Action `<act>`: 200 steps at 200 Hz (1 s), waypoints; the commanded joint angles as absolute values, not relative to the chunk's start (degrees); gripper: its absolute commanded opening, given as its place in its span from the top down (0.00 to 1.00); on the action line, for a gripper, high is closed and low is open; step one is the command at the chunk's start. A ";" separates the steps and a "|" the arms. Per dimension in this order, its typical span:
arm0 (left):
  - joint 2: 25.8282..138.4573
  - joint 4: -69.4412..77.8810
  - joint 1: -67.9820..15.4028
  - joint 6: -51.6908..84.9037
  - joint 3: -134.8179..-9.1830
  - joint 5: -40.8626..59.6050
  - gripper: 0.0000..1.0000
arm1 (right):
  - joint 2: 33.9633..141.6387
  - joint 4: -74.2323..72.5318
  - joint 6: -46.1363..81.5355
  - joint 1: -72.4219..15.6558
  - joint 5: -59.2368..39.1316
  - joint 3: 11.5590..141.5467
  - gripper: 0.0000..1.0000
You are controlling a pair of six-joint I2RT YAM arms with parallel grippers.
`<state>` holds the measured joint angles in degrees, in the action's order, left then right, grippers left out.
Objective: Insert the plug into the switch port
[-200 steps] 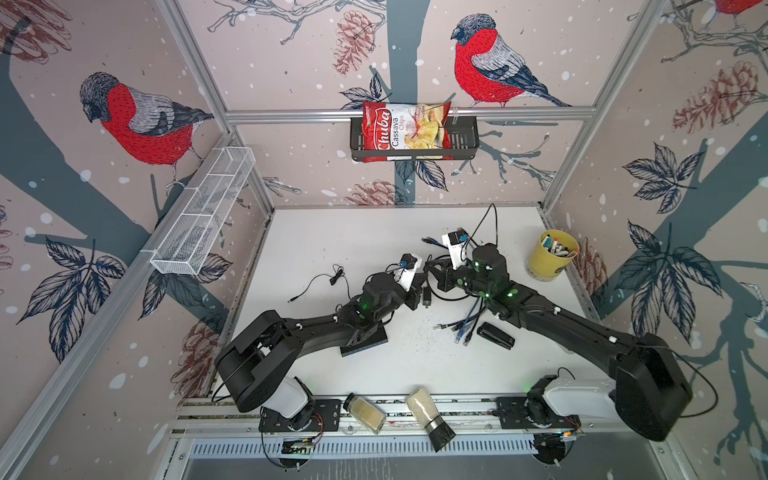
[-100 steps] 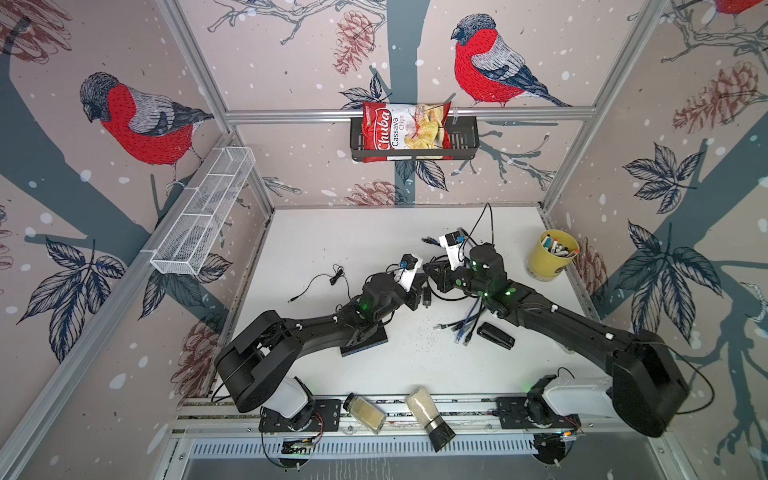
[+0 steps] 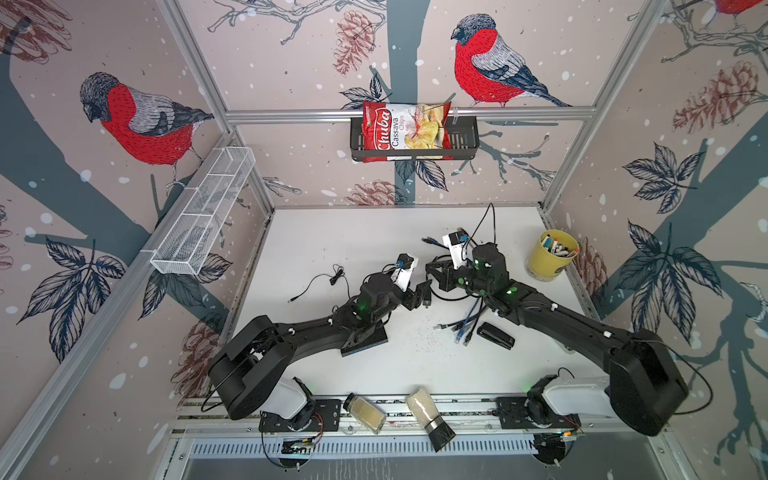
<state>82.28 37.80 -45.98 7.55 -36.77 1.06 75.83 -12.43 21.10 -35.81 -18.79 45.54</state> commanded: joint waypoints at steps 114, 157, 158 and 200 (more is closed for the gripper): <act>69.22 18.19 -39.34 20.14 -33.15 -14.63 0.03 | 75.93 -13.03 20.21 -34.15 -17.05 46.30 1.00; 79.96 -1.15 -39.36 23.13 -44.93 -14.27 0.03 | 76.64 -11.27 20.00 -32.93 -16.44 46.94 1.00; 80.24 -1.58 -39.37 23.17 -45.27 -14.17 0.03 | 76.64 -11.26 19.97 -32.95 -16.44 46.94 1.00; 89.10 -11.48 -39.37 22.42 -54.60 -8.98 0.03 | 76.29 -11.14 19.82 -32.17 -16.50 46.19 1.00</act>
<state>86.08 -2.74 -39.46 22.26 -51.31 -12.58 76.53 -11.42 20.84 -32.51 -16.95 46.46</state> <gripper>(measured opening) 0.973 0.088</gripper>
